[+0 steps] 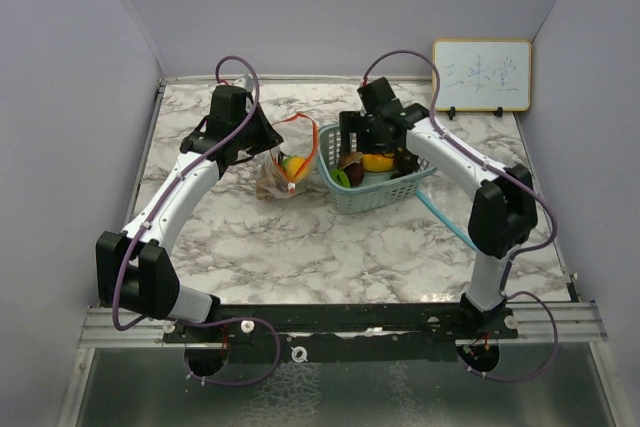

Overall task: Place the food in the zip-top bag and seal the zipper
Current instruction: Pick up the fake fruit from the bin.

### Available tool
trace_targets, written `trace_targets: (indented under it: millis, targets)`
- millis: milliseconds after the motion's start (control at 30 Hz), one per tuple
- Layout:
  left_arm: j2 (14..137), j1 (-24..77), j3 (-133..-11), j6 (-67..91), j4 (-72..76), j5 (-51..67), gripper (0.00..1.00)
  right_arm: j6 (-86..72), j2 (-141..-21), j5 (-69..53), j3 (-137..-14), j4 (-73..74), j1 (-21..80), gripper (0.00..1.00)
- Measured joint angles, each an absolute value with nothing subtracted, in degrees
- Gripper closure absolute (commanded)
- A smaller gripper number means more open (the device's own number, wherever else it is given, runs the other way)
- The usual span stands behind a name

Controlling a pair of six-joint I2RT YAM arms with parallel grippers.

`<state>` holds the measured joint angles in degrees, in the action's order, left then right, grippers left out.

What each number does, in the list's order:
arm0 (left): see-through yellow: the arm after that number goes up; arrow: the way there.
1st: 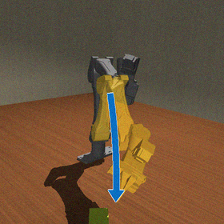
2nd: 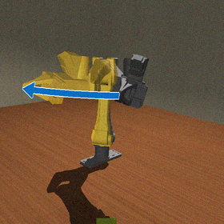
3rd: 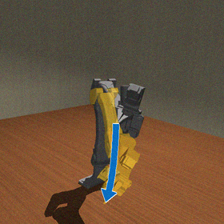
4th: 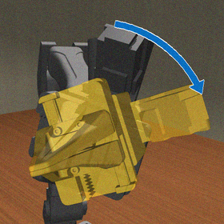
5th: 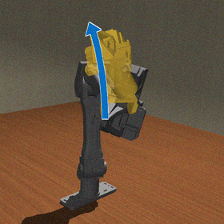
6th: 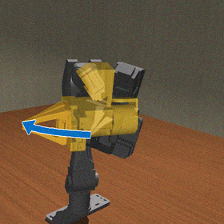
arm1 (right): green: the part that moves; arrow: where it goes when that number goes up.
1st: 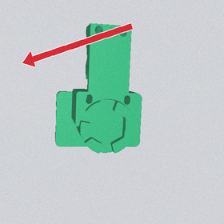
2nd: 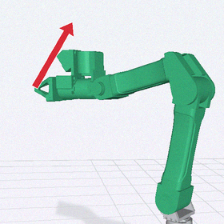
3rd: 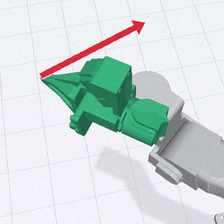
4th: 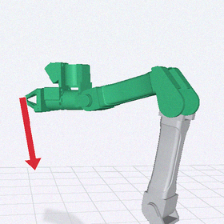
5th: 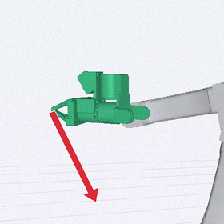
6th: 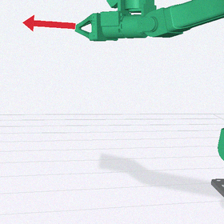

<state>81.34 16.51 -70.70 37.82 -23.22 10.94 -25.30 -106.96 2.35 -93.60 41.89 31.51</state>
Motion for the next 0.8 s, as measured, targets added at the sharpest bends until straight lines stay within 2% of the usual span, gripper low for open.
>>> trace_targets:
  millis: [233,333,500,533,633,667,800]
  targets:
    - [81.34,16.51,-70.7,37.69,-23.75,10.92,1.0,-28.84,-115.35,1.8,-95.29,40.84,31.38,0.19]
    - [81.34,16.51,-70.7,37.5,-24.27,10.9,1.0,-30.76,-115.79,2.24,-93.54,37.71,31.38,0.26]
    - [81.34,16.51,-70.7,37.19,-24.8,10.9,1.0,-32.95,-115.77,4.8,-87.85,28.51,31.44,0.46]
    - [81.34,16.51,-70.7,37.15,-24.86,10.92,1.0,-33.06,-115.77,5.52,-86.91,26.59,31.48,0.52]
    - [81.34,16.51,-70.7,37.06,-24.97,10.92,1.0,-33.43,-115.74,7.03,-84.99,22.0,31.38,0.81]
    - [81.34,16.51,-70.7,36.95,-24.95,10.9,1.0,-33.45,-115.72,7.51,-84.66,21.37,31.38,0.86]
    - [81.34,16.51,-70.7,36.69,-24.99,10.9,1.0,-33.82,-114.89,9.15,-83.11,19.14,31.38,0.96]
